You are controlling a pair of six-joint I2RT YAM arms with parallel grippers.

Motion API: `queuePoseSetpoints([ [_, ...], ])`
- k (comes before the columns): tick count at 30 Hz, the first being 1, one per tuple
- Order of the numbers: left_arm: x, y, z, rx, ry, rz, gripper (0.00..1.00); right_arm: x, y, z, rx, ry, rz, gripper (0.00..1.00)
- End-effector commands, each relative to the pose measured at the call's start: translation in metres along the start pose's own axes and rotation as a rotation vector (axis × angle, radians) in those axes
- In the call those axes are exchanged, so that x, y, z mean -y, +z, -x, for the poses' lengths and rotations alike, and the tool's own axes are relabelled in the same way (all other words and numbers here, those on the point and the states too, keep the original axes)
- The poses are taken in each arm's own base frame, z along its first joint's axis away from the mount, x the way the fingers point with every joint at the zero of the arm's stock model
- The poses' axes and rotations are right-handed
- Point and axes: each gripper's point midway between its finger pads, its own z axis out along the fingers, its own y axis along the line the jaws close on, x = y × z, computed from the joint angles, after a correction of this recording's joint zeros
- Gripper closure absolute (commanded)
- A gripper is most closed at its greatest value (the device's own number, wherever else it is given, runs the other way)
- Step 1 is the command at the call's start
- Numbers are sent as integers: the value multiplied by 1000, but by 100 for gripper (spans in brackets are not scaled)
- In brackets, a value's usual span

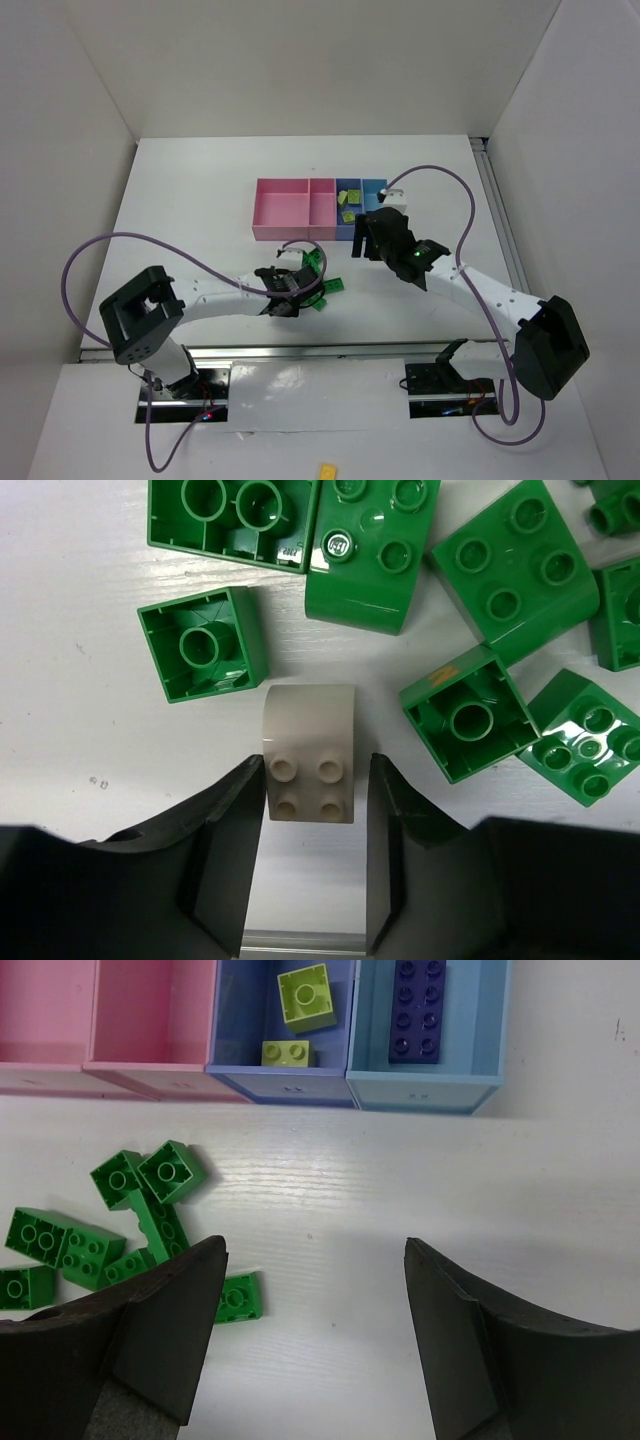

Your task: Sort the legos into containers by color

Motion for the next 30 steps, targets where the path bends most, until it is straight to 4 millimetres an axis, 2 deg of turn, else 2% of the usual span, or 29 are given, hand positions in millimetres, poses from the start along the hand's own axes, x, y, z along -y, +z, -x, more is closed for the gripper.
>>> queuePoseSetpoints([
  [1,-10,0,-15,-54,15,44,50,-1,2,6,25,16,0,21],
  [5,-15,-9,-7,-19,0,36,57,1,2,7,30,16,-9,21],
  [6,-17,-12,-7,-20,1,37,66,1,2,7,30,16,-9,21],
  [8,-24,-19,6,2,-21,21,74,1,2,7,30,16,-9,21],
  [9,-25,-24,12,13,-38,13,83,1,2,7,30,7,-9,21],
  [10,-29,-28,14,8,-26,8,85,1,0,9,38,10,-5,21],
  [17,-44,-68,89,133,-148,-103,91,4,-1,12,47,19,-8,21],
  [18,-51,-74,112,168,-191,-101,91,4,-1,12,47,19,-8,21],
  [19,-52,-75,122,174,-199,-105,91,4,-1,12,47,19,-8,21],
  [20,-53,-71,130,167,-202,-100,91,4,-1,12,47,19,-8,21],
  [21,-59,-69,144,184,-214,-86,91,4,-1,12,47,19,-8,21],
  [23,-57,-73,174,219,-231,-100,91,3,-2,10,43,19,0,21],
  [24,-54,-60,178,193,-207,-84,91,3,-2,10,43,19,0,21],
  [25,-55,-63,200,221,-229,-84,91,3,-4,12,50,22,4,21],
  [29,-50,-43,235,218,-238,-64,91,4,-3,2,24,15,12,21],
  [30,-43,-39,239,208,-224,-82,92,3,-3,1,20,15,20,21],
])
